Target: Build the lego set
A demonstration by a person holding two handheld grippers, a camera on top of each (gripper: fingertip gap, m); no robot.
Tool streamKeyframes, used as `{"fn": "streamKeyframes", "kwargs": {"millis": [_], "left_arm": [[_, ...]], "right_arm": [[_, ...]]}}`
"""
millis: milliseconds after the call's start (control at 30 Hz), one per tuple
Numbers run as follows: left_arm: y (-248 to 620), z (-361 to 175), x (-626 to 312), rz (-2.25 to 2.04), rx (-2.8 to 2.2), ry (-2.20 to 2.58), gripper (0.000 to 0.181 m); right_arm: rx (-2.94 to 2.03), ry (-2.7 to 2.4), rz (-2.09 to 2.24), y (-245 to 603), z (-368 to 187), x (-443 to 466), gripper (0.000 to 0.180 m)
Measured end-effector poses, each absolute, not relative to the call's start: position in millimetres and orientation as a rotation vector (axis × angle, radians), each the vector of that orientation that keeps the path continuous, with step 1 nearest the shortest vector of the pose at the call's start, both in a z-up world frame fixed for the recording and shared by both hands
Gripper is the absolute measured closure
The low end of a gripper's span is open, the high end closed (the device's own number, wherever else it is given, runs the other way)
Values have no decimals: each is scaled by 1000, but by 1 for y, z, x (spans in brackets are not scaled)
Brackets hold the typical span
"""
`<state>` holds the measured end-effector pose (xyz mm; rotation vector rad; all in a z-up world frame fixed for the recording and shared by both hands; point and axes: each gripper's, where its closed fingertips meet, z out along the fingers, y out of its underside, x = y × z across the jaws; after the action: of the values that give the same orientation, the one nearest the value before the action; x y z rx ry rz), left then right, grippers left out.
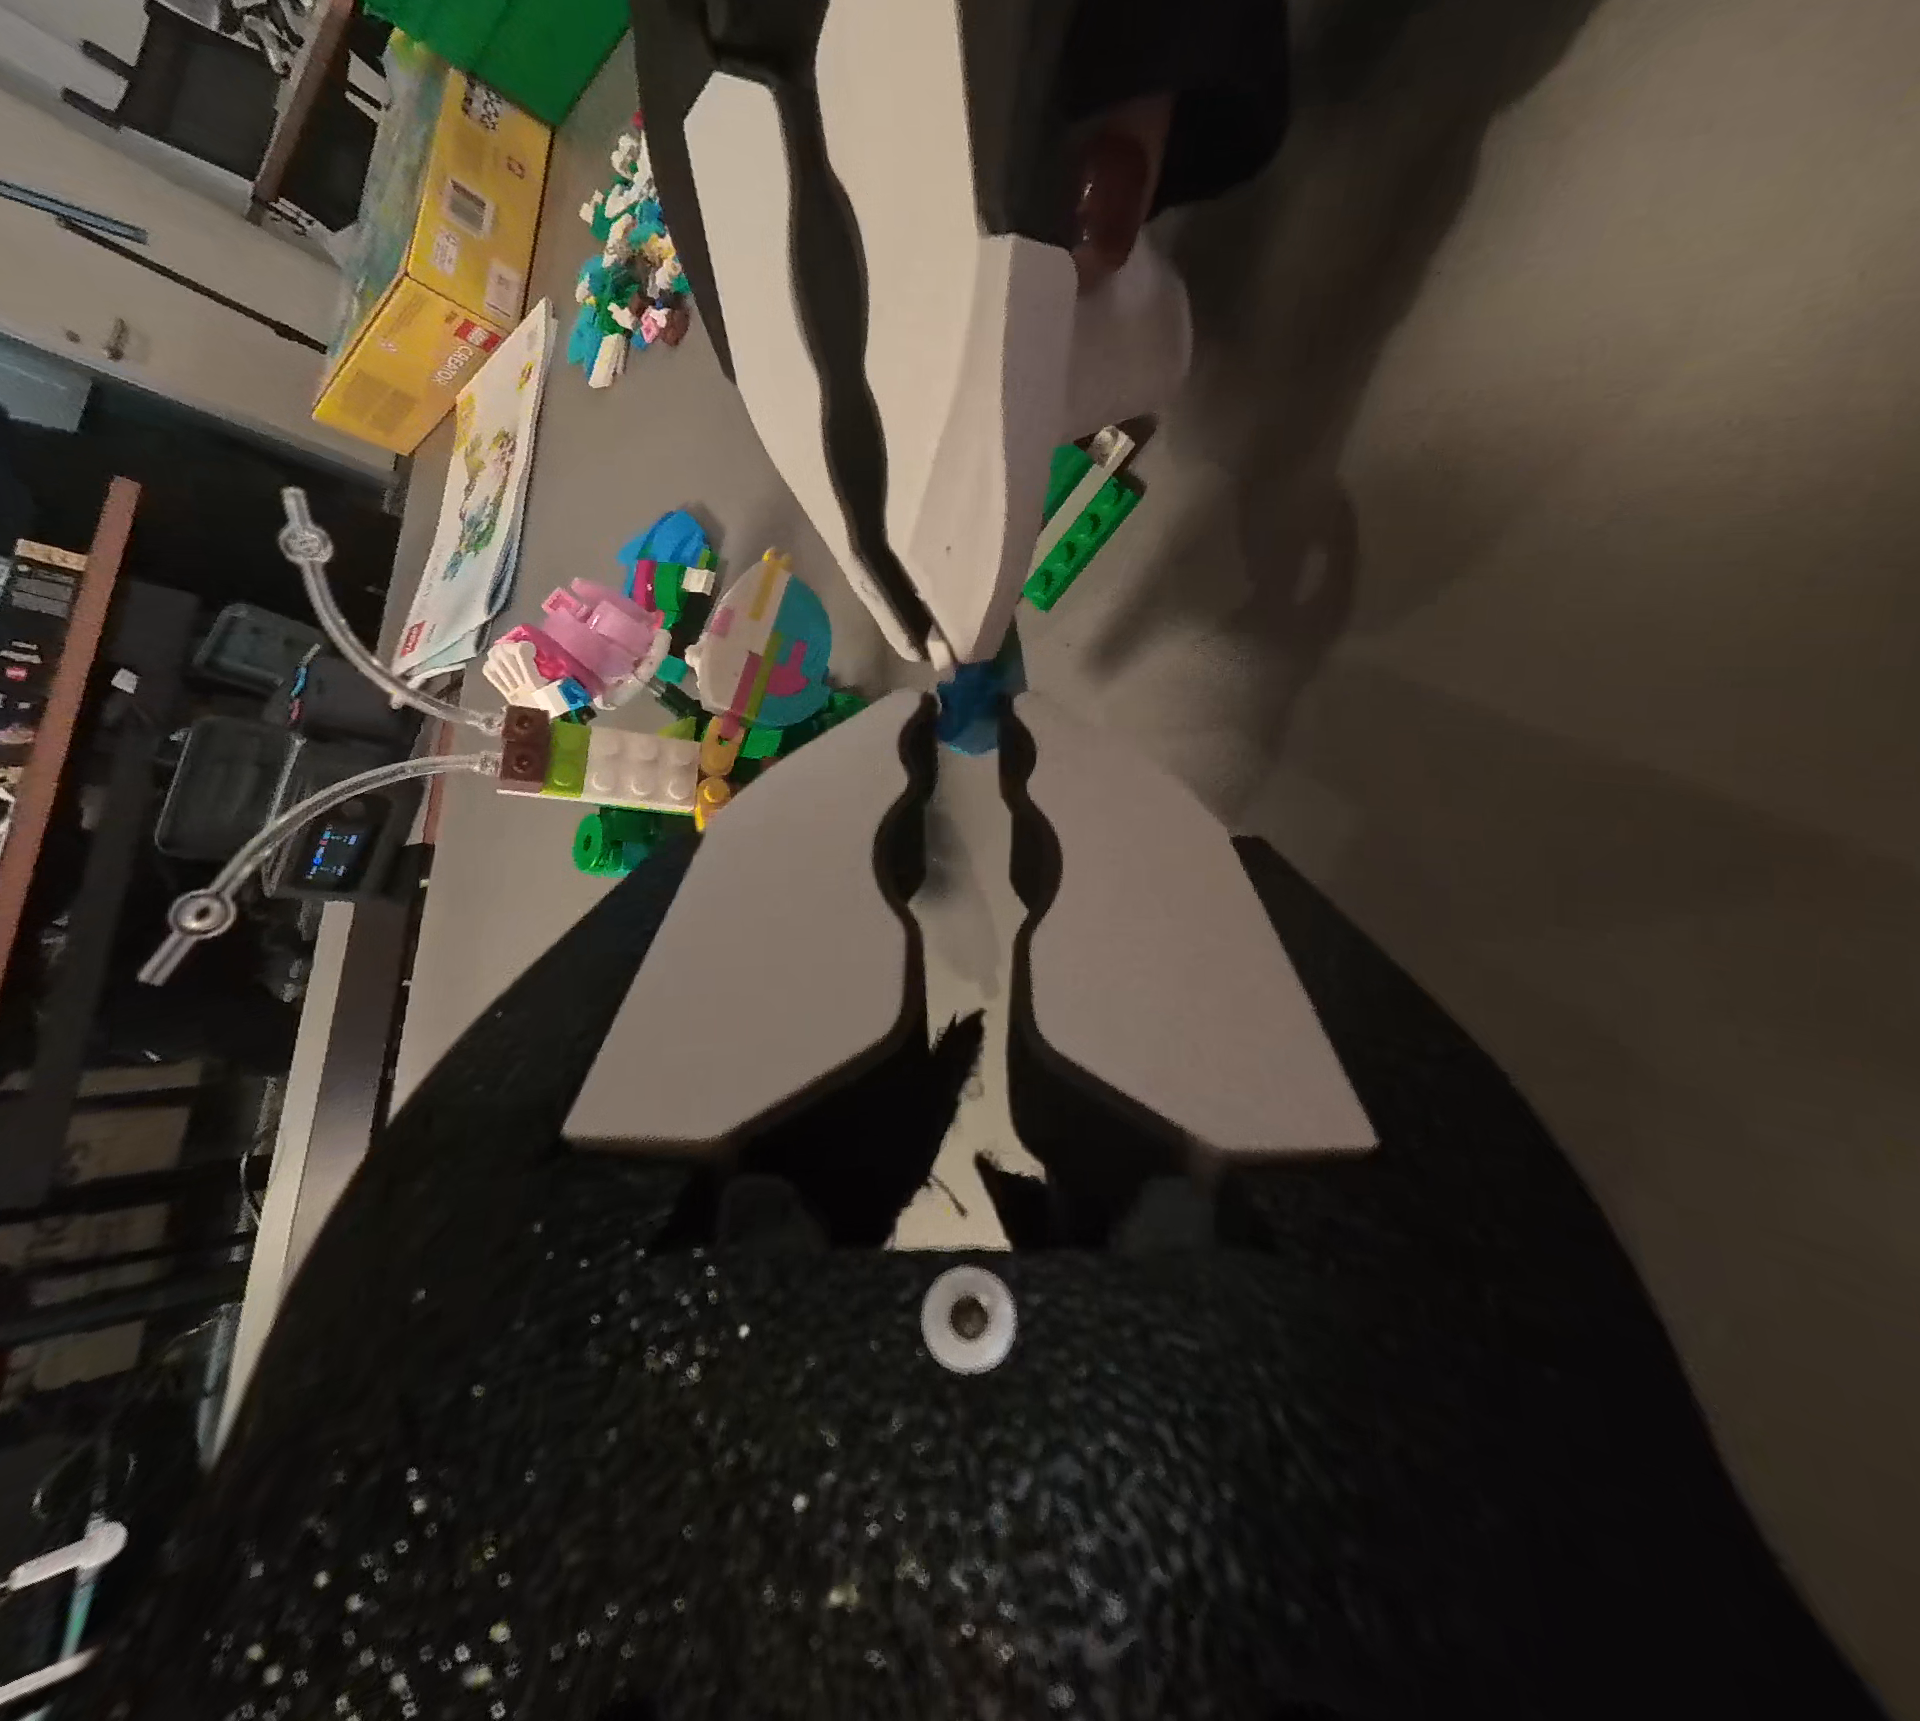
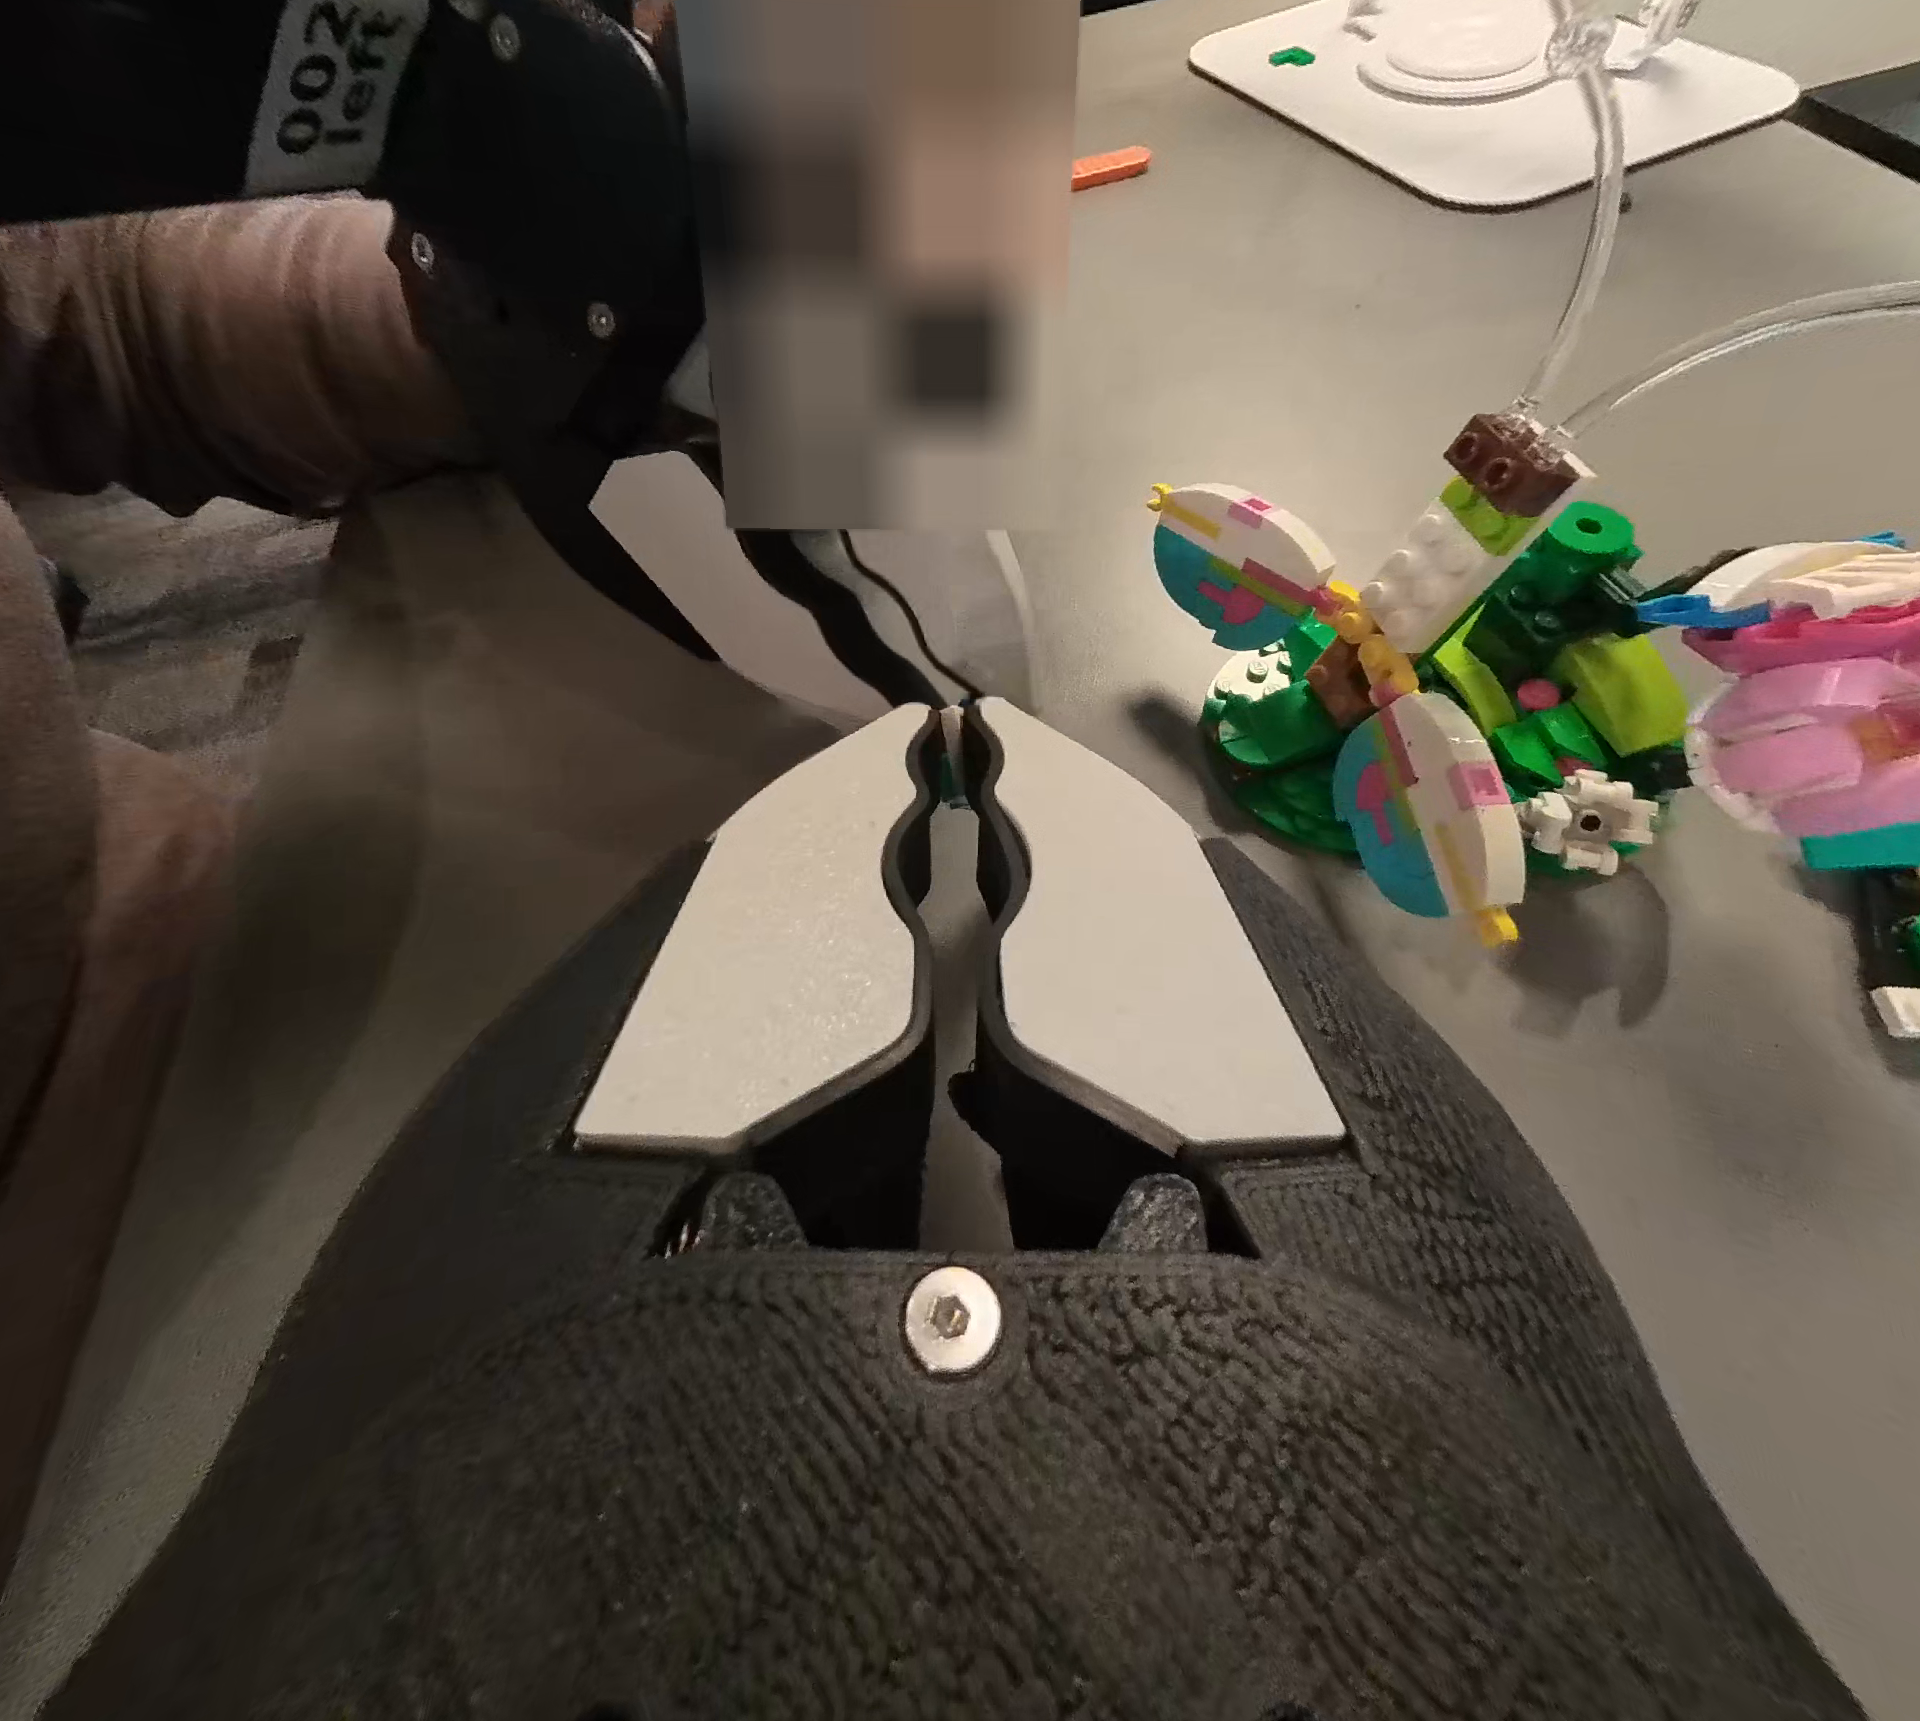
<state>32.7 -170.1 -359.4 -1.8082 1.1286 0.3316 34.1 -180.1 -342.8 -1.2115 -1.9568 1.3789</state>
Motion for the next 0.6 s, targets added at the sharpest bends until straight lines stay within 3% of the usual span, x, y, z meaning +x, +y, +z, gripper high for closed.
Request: {"fn": "streamKeyframes", "kwargs": {"millis": [33,600], "left_arm": [[-170,-359,31,347,-1808,1135,172],[-159,-343,11,752,-1662,1173,175]], "right_arm": [[-1212,-1947,1380,-180,-343,34,178],[-1473,-1540,1582,-162,-330,21,180]]}}
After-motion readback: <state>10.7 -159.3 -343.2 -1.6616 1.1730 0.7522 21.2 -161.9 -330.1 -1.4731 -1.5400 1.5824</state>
